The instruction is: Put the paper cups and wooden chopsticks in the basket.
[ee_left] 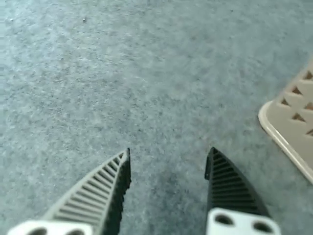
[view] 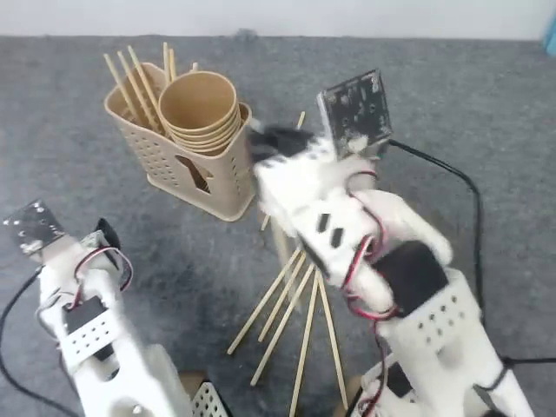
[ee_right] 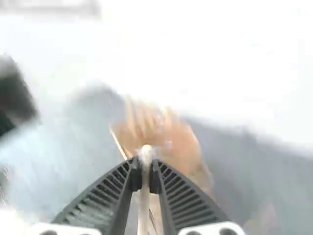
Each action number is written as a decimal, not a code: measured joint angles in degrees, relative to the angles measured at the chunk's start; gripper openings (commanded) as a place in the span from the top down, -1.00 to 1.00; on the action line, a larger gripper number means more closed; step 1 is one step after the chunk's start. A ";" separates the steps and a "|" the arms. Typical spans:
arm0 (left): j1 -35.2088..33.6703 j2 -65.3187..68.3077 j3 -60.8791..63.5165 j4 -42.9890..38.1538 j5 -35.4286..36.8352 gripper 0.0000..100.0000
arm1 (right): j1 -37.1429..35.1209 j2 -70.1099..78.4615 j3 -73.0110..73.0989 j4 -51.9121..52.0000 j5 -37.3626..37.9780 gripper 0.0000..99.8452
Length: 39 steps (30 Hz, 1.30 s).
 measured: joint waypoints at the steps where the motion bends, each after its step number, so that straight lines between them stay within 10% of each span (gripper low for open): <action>1: 0.26 0.00 0.18 0.00 -0.70 0.54 | -1.23 1.67 -1.05 -4.92 0.00 0.99; 9: 0.70 0.00 0.18 0.00 -2.11 0.54 | -4.48 24.18 -20.22 -37.27 0.00 0.98; 20: 0.62 0.00 0.18 0.00 -2.20 0.54 | -4.40 69.36 -71.74 -39.47 11.08 0.98; 39: 0.62 0.00 0.18 0.00 -2.20 0.54 | -0.70 92.84 -107.25 -0.44 10.99 0.76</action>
